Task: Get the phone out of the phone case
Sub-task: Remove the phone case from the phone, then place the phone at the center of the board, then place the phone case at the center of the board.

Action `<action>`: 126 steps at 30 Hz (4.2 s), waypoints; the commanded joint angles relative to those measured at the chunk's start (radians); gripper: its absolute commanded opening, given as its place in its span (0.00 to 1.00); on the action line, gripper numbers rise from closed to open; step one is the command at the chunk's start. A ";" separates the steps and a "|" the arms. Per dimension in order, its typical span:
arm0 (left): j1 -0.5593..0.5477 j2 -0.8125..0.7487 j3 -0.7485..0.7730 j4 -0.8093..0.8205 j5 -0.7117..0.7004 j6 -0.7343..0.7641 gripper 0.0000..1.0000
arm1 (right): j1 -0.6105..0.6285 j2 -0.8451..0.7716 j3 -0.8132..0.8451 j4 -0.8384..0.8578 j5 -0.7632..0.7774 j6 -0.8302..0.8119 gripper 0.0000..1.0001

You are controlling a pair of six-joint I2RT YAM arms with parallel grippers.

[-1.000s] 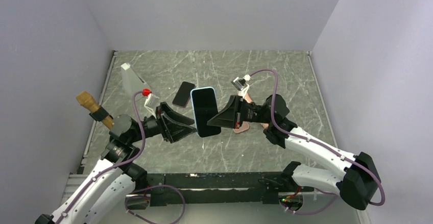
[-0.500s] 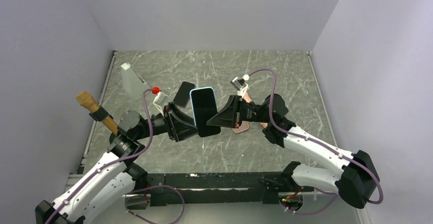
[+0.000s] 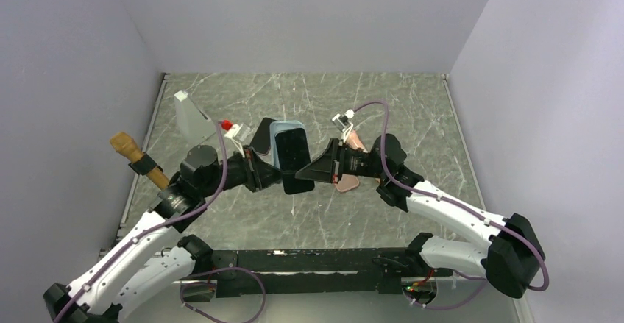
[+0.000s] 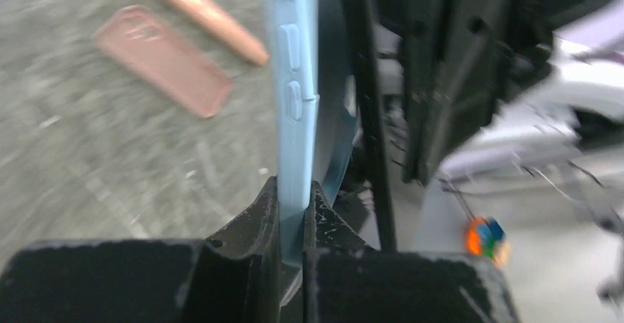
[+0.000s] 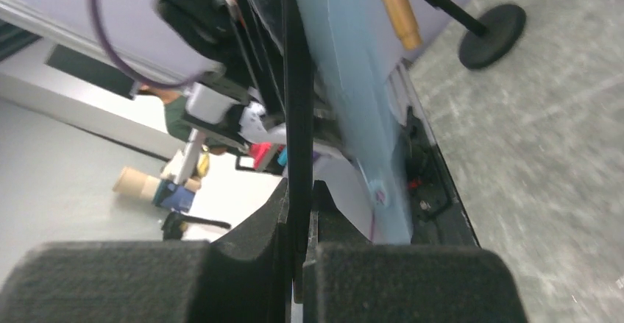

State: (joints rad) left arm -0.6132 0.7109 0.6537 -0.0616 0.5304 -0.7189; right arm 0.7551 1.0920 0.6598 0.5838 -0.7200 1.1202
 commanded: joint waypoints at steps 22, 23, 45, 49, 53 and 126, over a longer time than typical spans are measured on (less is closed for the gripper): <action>0.015 -0.355 0.199 -0.725 -0.647 0.125 0.00 | -0.120 0.562 0.260 -0.213 0.490 -0.065 0.00; 0.014 -0.370 0.199 -0.732 -0.648 0.120 0.00 | -0.120 0.610 0.293 -0.192 0.481 -0.063 0.00; 0.014 -0.484 0.250 -0.850 -0.668 0.122 0.00 | -0.054 1.061 0.519 -0.011 0.587 0.198 0.01; 0.014 -0.481 0.252 -0.852 -0.665 0.125 0.00 | -0.054 1.085 0.549 -0.032 0.582 0.193 0.02; 0.013 -0.480 0.252 -0.854 -0.668 0.127 0.00 | -0.055 1.098 0.560 -0.044 0.578 0.190 0.08; -0.260 1.035 -0.177 0.855 -0.398 -0.828 0.00 | -0.085 -0.482 0.003 -0.970 1.020 -0.455 0.86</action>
State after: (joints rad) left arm -0.8703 1.7340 0.4583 0.7513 0.2081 -1.5360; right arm 0.6727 0.6159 0.6586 -0.3817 0.2874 0.6579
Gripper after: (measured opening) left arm 0.116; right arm 0.856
